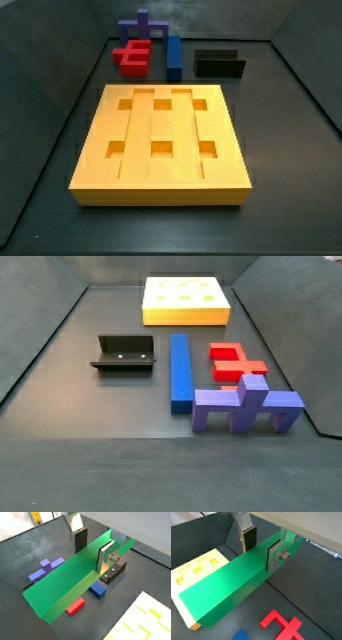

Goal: Pick up the green object. Move up. Move to above the board. Insert the green object.
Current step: Move to above the board.

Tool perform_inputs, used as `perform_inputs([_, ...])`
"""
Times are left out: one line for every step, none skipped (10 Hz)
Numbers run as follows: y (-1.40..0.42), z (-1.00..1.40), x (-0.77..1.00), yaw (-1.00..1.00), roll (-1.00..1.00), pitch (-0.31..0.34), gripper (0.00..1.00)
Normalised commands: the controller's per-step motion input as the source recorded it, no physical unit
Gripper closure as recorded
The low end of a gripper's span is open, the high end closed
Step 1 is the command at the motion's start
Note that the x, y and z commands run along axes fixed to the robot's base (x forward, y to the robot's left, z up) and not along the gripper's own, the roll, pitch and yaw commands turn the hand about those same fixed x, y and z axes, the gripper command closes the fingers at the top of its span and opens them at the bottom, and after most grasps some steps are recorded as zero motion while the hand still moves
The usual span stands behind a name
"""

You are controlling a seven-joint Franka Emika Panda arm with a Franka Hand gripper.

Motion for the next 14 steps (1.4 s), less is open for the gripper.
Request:
perform_inputs([-1.4, 0.3, 0.58, 1.0, -0.01, 0.018, 1.0])
perform_inputs([-1.4, 0.29, 0.56, 1.0, -0.01, 0.021, 1.0])
perform_inputs([-1.4, 0.26, 0.62, 1.0, 0.01, 0.037, 1.0])
perform_inputs([-1.4, 0.28, 0.68, 1.0, 0.01, 0.047, 1.0])
perform_inputs([-1.4, 0.29, 0.69, 1.0, 0.01, 0.056, 1.0])
perform_inputs([-0.83, 0.18, 0.42, 1.0, 0.02, 0.061, 1.0])
perform_inputs([-0.35, 0.08, 0.22, 1.0, 0.02, 0.066, 1.0])
perform_inputs([-0.2, 0.06, 0.13, 1.0, 0.02, 0.065, 1.0])
perform_inputs([-0.13, 0.04, 0.07, 1.0, 0.02, 0.068, 1.0])
perform_inputs([-0.09, 0.03, 0.07, 1.0, 0.03, 0.074, 1.0])
perform_inputs([-0.06, 0.02, 0.07, 1.0, 0.03, 0.082, 1.0])
perform_inputs([-0.05, 0.02, 0.07, 1.0, 0.03, 0.092, 1.0])
perform_inputs([-0.04, 0.01, 0.07, 1.0, 0.04, 0.102, 1.0])
perform_inputs([-0.04, 0.02, 0.07, 1.0, 0.04, 0.113, 1.0])
